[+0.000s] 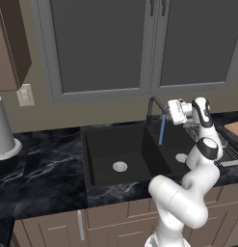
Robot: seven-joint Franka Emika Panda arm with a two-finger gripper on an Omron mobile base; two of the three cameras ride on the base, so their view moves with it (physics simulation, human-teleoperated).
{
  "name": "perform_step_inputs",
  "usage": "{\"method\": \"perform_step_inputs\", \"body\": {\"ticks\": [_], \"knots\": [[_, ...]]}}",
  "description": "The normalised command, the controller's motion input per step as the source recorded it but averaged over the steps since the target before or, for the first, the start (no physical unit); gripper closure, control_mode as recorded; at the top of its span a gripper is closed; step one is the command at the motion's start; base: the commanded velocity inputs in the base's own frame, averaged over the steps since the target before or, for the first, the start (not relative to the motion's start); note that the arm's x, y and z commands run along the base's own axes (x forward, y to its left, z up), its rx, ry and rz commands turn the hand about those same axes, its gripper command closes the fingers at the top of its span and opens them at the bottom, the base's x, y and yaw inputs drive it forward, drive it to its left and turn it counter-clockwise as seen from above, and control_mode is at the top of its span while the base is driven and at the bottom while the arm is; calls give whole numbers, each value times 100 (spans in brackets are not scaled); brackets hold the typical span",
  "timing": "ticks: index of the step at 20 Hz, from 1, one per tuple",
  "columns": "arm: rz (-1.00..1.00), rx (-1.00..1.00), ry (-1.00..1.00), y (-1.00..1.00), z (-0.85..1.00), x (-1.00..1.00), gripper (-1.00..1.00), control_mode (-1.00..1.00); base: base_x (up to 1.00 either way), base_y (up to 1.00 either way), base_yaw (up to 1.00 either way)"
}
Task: Pick the orange from the sink and place it on the cutting board to airdry. Then turn off the sink faucet.
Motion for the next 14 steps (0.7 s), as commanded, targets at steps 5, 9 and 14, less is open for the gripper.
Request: {"method": "perform_step_inputs", "body": {"ticks": [5, 9, 14], "knots": [[17, 1, 2, 55, -3, 49, -100, -100, 0, 0, 0], [20, 1, 4, 57, -14, 59, -100, -100, 0, 0, 0], [21, 0, 7, 76, -17, 61, -100, -100, 0, 0, 0]]}}
